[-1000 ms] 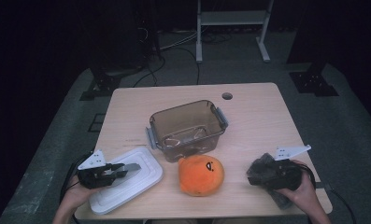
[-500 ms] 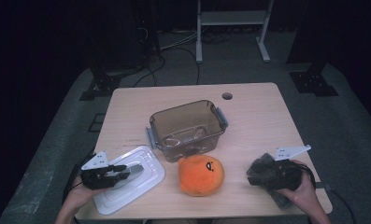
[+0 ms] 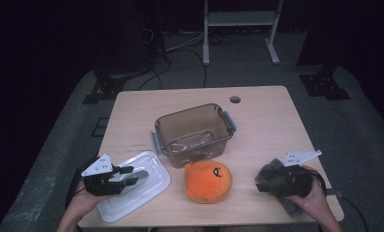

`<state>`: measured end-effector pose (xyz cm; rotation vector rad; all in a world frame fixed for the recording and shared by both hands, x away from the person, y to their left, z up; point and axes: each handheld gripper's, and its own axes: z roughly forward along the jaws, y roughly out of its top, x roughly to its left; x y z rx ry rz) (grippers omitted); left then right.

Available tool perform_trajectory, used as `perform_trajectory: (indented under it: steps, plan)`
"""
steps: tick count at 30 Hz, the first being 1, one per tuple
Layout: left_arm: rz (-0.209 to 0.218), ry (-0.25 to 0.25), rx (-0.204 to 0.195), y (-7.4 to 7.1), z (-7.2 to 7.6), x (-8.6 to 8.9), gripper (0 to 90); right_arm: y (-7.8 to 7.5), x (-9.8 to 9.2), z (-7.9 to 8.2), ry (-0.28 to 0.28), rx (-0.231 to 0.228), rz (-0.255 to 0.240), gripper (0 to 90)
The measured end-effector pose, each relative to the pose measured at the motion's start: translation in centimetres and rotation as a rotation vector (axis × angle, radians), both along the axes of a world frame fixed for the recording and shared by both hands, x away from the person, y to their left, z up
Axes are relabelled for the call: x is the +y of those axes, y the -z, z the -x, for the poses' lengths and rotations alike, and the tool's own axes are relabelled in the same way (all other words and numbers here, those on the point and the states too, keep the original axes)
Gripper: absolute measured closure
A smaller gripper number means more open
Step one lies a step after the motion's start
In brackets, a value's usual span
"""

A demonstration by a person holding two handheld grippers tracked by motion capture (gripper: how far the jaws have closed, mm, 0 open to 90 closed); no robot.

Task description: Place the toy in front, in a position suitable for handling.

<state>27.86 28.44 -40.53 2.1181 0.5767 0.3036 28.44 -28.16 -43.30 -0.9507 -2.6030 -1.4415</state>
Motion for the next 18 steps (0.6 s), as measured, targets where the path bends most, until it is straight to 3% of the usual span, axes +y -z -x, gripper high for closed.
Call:
perform_trajectory:
  steps: [10,18]
  plan:
    - [0.044,0.136,-0.03,-2.9,1.2,-3.8,44.4,0.0,-0.1,0.0,0.0,0.0,-0.002,33.9]
    - [0.052,0.231,-0.029,-3.7,0.9,-7.4,42.0,0.1,0.0,0.0,-0.004,0.002,0.001,33.8]
